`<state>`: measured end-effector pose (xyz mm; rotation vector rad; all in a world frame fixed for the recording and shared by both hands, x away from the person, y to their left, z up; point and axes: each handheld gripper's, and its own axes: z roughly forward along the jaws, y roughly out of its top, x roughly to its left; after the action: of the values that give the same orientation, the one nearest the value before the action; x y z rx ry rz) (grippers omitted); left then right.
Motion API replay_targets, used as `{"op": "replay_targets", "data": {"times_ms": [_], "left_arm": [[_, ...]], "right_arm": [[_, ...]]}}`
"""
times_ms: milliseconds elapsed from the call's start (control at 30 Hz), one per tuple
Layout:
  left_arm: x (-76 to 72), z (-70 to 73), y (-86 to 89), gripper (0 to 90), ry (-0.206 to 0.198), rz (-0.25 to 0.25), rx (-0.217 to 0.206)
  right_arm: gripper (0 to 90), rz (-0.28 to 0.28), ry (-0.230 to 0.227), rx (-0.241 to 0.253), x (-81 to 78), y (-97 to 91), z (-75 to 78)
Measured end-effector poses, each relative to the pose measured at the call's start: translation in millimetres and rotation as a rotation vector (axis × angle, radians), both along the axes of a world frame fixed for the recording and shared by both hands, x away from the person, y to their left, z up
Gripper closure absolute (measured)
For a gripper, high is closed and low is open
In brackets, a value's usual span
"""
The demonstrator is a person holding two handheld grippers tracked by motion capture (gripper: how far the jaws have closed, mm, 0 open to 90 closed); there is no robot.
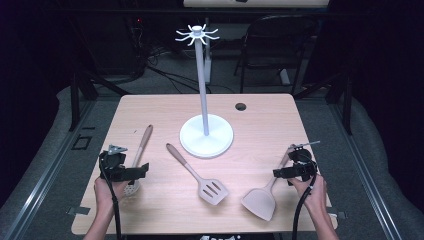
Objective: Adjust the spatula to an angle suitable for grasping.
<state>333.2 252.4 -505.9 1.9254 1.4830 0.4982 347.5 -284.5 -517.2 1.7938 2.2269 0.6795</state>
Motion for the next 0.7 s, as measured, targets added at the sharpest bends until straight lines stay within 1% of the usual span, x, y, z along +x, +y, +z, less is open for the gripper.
{"op": "replay_targets", "data": {"times_ms": [33,67,133,167,200,300,367,400,467,600,700], "left_arm": [[0.9,-0.6,0.5,0.2,0.003,-0.002,0.000],[1.5,-1.3,0.9,0.1,0.004,-0.002,-0.004],[2.2,-2.4,1.7,0.1,0.006,-0.016,-0.012],[2.1,-2.6,1.6,0.1,-0.002,-0.022,-0.019],[1.7,-2.1,1.6,0.1,-0.009,-0.036,-0.020],[1.5,-1.8,-0.2,0.1,-0.023,-0.050,-0.027],[2.5,-2.6,-1.2,0.1,-0.017,-0.056,-0.026],[3.3,-3.2,-2.0,0.1,-0.017,-0.057,-0.028],[4.2,-3.2,-3.8,0.1,-0.013,-0.064,-0.030],[4.5,-2.7,-7.5,0.1,-0.019,-0.080,-0.021],[5.5,-3.5,-8.6,0.1,-0.021,-0.089,-0.017]], "right_arm": [[12.6,-0.002,0.000,0.007,0.2,0.3,-0.6],[12.7,-0.002,0.006,0.004,0.6,0.0,-1.4],[13.2,-0.006,0.021,0.019,1.7,0.1,-3.0],[13.3,-0.004,0.026,0.021,2.3,0.1,-4.0],[13.5,-0.003,0.032,0.012,2.2,-0.1,-4.4],[13.9,-0.005,0.032,0.020,-1.3,3.8,-4.4],[14.0,0.002,0.038,0.012,-2.4,6.3,-4.5],[14.1,0.000,0.033,0.012,-2.6,8.2,-5.4],[14.5,0.008,0.043,0.002,-1.6,10.1,-6.8],[18.6,0.015,0.051,0.001,-1.3,13.0,-9.7],[22.4,0.016,0.066,-0.012,0.2,16.7,-12.6]]}}
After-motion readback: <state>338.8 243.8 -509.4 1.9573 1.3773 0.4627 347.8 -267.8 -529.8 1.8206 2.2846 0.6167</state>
